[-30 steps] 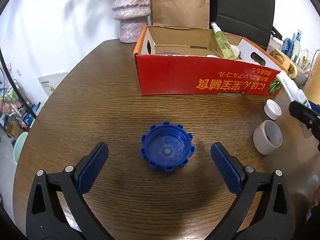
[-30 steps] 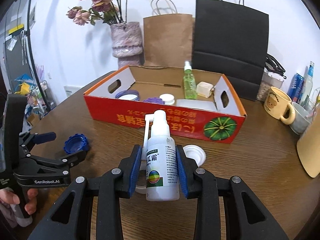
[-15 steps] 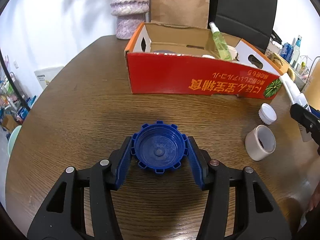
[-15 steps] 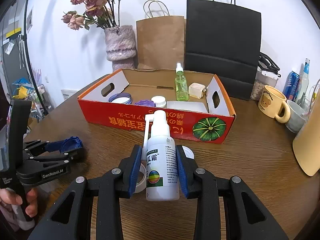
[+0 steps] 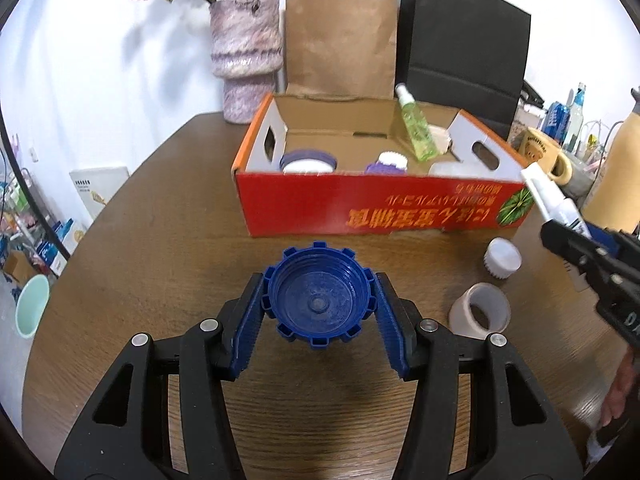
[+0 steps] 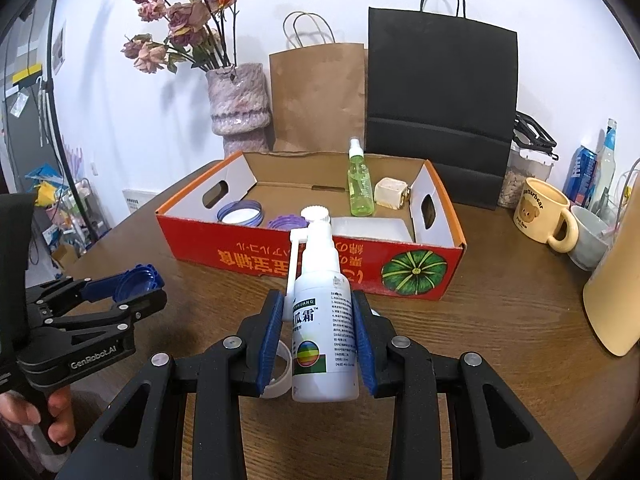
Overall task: Organize rigid objects
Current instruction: 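Carry the white spray bottle over the box while the left tool carries the blue cap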
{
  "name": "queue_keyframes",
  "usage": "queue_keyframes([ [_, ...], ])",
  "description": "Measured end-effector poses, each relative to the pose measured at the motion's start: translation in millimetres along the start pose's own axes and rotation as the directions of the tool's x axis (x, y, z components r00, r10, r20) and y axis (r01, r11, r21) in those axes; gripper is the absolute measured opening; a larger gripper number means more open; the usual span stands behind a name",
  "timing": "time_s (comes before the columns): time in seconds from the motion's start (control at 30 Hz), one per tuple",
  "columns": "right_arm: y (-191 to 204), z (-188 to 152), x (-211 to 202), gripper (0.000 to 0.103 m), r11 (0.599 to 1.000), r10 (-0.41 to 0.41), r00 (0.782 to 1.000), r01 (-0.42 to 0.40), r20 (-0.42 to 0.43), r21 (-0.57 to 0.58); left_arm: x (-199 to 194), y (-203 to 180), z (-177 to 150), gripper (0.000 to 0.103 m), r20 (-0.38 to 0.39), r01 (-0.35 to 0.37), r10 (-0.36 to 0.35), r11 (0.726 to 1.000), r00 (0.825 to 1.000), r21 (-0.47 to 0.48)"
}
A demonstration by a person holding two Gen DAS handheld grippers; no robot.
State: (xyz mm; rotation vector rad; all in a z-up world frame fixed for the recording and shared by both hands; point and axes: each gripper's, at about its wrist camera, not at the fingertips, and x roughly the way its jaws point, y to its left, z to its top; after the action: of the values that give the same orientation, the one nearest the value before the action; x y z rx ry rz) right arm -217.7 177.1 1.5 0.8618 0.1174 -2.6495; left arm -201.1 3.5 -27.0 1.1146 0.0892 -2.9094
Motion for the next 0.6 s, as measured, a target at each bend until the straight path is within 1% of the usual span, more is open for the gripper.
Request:
queue_keyframes([
  [0.2, 0, 11, -2, 0.037, 1.0, -0.004, 1.0, 0.004, 0.026, 0.0, -12, -6, 20, 0.049, 0.052, 0.016, -0.016, 1.0, 0.999, -0.008],
  [0.6, 5, 41, 9, 0.037, 1.0, -0.017, 0.996, 0.016, 0.084, 0.017, -12, -9, 61, 0.049, 0.133, 0.047, -0.037, 0.996, 0.99, -0.071],
])
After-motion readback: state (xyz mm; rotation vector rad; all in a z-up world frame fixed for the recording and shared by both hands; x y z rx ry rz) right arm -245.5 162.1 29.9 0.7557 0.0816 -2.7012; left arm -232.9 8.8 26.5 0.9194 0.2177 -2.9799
